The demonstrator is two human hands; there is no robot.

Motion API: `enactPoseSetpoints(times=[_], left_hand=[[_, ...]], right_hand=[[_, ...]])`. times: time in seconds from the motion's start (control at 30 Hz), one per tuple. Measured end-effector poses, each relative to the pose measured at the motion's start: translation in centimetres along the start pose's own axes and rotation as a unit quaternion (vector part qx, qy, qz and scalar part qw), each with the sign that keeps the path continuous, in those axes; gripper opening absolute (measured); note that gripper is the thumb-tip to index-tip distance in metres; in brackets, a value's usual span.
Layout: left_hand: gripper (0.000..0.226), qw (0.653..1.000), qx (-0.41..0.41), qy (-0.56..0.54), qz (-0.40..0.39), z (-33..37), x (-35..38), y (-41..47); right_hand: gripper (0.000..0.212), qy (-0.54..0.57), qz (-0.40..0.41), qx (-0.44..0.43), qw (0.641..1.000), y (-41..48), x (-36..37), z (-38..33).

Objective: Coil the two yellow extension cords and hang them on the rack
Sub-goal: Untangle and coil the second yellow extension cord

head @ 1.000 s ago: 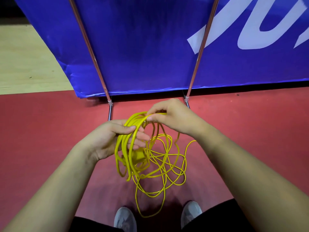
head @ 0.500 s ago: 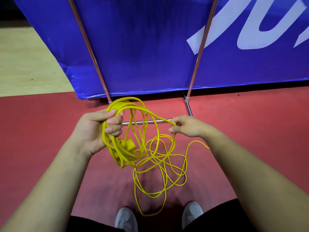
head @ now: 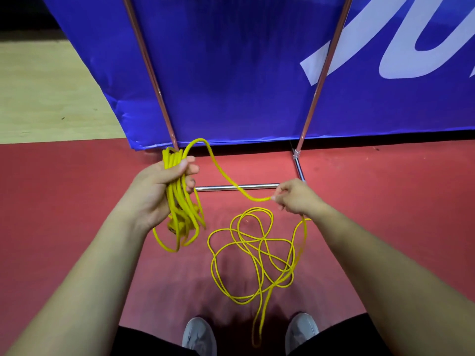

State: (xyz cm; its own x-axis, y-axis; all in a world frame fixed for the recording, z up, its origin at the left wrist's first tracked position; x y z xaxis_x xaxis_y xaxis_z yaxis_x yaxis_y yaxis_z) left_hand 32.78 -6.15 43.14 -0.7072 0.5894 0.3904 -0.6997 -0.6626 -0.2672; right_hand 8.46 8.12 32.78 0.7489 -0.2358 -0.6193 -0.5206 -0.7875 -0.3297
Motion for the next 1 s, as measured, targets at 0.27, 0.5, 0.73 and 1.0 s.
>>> enactPoseSetpoints(times=[0.27, 0.5, 0.73, 1.0], left_hand=[[0.018, 0.988, -0.131, 0.074, -0.035, -4.0, 2.1, -0.5], [0.014, 0.984, -0.13, -0.015, -0.123, -3.1, 4.1, -1.5], [0.008, 0.983, -0.138, -0.055, -0.11, -1.6, 2.2, -1.1], [0.012, 0.966, -0.227, 0.042, -0.117, -4.3, 2.7, -2.0]], right_hand=[[0.007, 0.065, -0.367, -0.133, 0.918, -7.6, 2.6, -11.3], [0.01, 0.285, -0.09, -0.153, 0.942, -3.7, -0.6, -10.3], [0.003, 0.202, -0.099, -0.102, 0.969, -2.6, 0.0, -4.9], [0.003, 0.174, -0.003, -0.149, 0.973, -3.8, -1.9, -9.5]])
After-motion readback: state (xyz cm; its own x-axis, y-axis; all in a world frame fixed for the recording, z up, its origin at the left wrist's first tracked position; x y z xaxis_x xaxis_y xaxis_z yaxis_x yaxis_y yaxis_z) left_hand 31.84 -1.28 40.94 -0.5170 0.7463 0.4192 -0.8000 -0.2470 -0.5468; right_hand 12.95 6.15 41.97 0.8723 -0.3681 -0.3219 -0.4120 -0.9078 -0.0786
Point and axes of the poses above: each hand's wrist, its own y-axis towards the middle knuckle, its own x-axis out of the palm, z = x × y, the point moved 7 cm from there along y, towards the middle knuckle, and after that the axes turned 1 degree about -x, right-handed, at the moved point
